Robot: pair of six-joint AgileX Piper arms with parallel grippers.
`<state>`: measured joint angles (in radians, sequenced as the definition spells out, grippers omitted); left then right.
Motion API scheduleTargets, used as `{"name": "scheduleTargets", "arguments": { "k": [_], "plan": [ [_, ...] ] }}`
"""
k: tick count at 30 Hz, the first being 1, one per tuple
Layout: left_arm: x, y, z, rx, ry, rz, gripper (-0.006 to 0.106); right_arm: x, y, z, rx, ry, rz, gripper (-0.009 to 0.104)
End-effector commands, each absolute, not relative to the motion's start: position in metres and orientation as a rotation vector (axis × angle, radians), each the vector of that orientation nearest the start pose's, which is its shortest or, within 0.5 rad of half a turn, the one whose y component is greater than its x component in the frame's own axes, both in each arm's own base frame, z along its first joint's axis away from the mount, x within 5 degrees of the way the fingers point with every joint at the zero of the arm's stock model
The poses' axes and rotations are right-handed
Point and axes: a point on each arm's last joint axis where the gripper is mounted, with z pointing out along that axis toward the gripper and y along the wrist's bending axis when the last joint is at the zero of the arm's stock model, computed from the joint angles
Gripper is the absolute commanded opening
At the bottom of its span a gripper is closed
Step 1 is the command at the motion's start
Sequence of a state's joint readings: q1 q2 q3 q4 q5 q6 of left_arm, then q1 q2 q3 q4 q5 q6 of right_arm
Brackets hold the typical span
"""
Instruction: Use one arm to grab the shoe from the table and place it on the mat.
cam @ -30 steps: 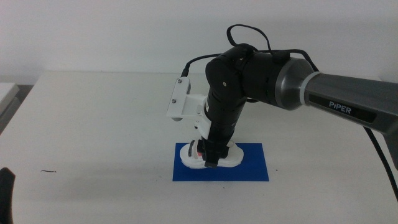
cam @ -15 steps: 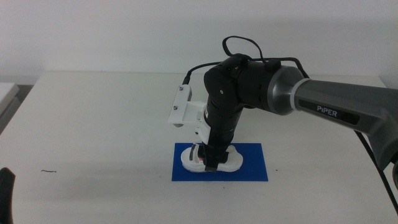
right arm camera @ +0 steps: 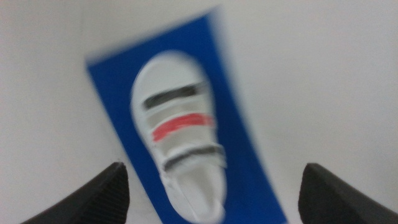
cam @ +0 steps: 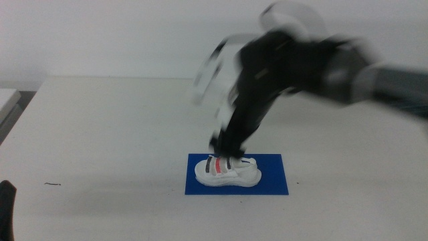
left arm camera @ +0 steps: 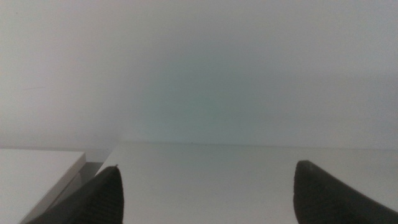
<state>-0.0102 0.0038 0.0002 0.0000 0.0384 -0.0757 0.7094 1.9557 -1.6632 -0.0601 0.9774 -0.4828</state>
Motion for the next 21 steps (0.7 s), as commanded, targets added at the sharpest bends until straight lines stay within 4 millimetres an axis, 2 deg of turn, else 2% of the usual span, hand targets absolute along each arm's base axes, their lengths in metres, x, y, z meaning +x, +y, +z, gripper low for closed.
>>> {"name": "scheduleTargets", "arguments": {
  "k": [1, 2, 5, 10, 12, 16, 21],
  "plan": [
    [0.056, -0.001, 0.211, -0.051, 1.511, -0.070, 0.094, 0.311, 0.243, 0.298, -1.229, 2.318, 0.048, 0.090],
    [0.056, -0.001, 0.211, -0.051, 1.511, -0.070, 0.094, 0.302, 0.227, 0.308, -1.131, 2.312, 0.073, 0.090],
    [0.056, -0.001, 0.211, -0.051, 1.511, -0.070, 0.094, 0.274, 0.171, 0.308, -0.867, 2.271, 0.124, 0.090],
    [0.056, -0.001, 0.211, -0.051, 1.511, -0.070, 0.094, 0.203, 0.088, 0.295, -0.441, 2.138, 0.218, 0.090],
    [0.056, -0.001, 0.211, -0.051, 1.511, -0.070, 0.094, 0.176, 0.063, 0.286, -0.339, 2.109, 0.203, 0.090],
    [0.056, -0.001, 0.211, -0.051, 1.511, -0.070, 0.094, 0.138, 0.031, 0.264, -0.212, 2.021, 0.133, 0.090],
    [0.056, -0.001, 0.211, -0.051, 1.511, -0.070, 0.094, 0.105, 0.013, 0.248, -0.040, 1.905, 0.131, 0.090]
  ]
}}
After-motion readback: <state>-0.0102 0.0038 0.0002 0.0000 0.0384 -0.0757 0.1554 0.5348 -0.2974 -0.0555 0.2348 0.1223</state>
